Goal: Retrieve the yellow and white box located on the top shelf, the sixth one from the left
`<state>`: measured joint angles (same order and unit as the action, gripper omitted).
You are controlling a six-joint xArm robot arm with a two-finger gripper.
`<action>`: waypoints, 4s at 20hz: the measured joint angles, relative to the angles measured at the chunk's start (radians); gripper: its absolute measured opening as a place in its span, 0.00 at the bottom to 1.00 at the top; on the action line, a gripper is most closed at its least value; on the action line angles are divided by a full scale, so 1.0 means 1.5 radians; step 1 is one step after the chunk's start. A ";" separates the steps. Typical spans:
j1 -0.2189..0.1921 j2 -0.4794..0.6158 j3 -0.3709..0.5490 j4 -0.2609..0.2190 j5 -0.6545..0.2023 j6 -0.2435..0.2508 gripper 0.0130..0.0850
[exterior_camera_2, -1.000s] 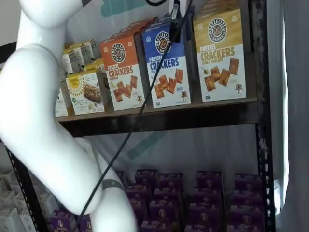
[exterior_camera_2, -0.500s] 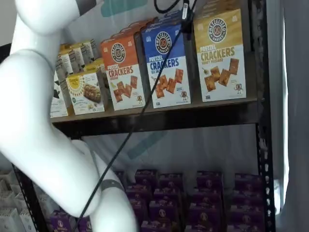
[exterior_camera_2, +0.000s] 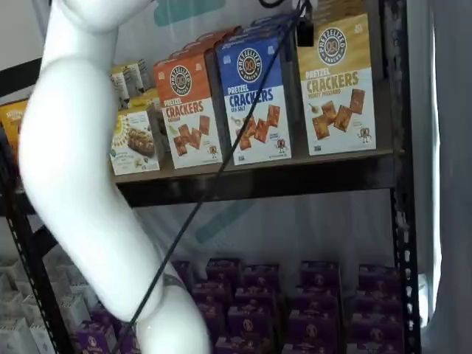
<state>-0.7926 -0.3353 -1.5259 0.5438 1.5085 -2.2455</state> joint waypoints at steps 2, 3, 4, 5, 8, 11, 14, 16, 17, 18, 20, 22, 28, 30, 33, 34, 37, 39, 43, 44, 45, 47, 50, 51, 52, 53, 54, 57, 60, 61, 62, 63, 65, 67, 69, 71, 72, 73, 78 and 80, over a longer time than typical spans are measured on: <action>0.007 0.014 -0.015 -0.008 0.003 0.006 1.00; 0.011 0.020 -0.023 -0.012 0.006 0.010 1.00; 0.015 0.027 -0.031 -0.018 0.009 0.014 1.00; 0.020 0.033 -0.040 -0.024 0.012 0.018 1.00; 0.039 0.050 -0.059 -0.044 0.013 0.031 1.00; 0.058 0.056 -0.062 -0.057 0.001 0.043 1.00; 0.077 0.063 -0.067 -0.076 -0.009 0.054 1.00; 0.086 0.071 -0.077 -0.087 -0.006 0.060 1.00; 0.089 0.076 -0.083 -0.094 -0.003 0.063 1.00; 0.092 0.081 -0.089 -0.101 0.001 0.064 1.00; 0.096 0.089 -0.099 -0.115 0.006 0.066 1.00; 0.098 0.096 -0.106 -0.125 0.009 0.065 1.00; 0.099 0.117 -0.124 -0.149 0.021 0.061 1.00; 0.104 0.132 -0.146 -0.166 0.045 0.065 1.00; 0.111 0.150 -0.176 -0.190 0.077 0.072 1.00; 0.114 0.154 -0.182 -0.199 0.084 0.074 1.00; 0.124 0.170 -0.209 -0.223 0.115 0.081 1.00; 0.129 0.178 -0.222 -0.238 0.131 0.084 1.00; 0.144 0.190 -0.242 -0.271 0.163 0.092 1.00; 0.146 0.188 -0.238 -0.273 0.163 0.093 1.00; 0.148 0.185 -0.235 -0.273 0.163 0.095 1.00; 0.151 0.182 -0.230 -0.273 0.162 0.098 1.00; 0.151 0.181 -0.232 -0.270 0.166 0.099 1.00; 0.151 0.182 -0.236 -0.270 0.170 0.100 1.00; 0.151 0.183 -0.237 -0.271 0.172 0.100 1.00; 0.151 0.182 -0.237 -0.272 0.171 0.100 1.00; 0.151 0.181 -0.235 -0.273 0.170 0.100 1.00; 0.151 0.178 -0.231 -0.272 0.167 0.099 1.00; 0.150 0.174 -0.226 -0.272 0.163 0.098 0.94; 0.150 0.173 -0.225 -0.271 0.162 0.098 0.94; 0.149 0.172 -0.224 -0.270 0.161 0.097 0.89; 0.149 0.171 -0.224 -0.270 0.161 0.097 0.83; 0.148 0.170 -0.223 -0.270 0.161 0.096 0.78; 0.147 0.170 -0.224 -0.270 0.162 0.095 0.78; 0.145 0.169 -0.224 -0.269 0.162 0.094 0.78; 0.144 0.166 -0.221 -0.268 0.159 0.092 0.78; 0.143 0.164 -0.218 -0.268 0.156 0.091 0.78; 0.141 0.162 -0.215 -0.266 0.154 0.090 0.78; 0.137 0.156 -0.209 -0.262 0.148 0.086 0.67; 0.136 0.156 -0.210 -0.263 0.152 0.086 0.67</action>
<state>-0.5881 -0.1017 -1.8405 0.1500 1.7359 -2.1172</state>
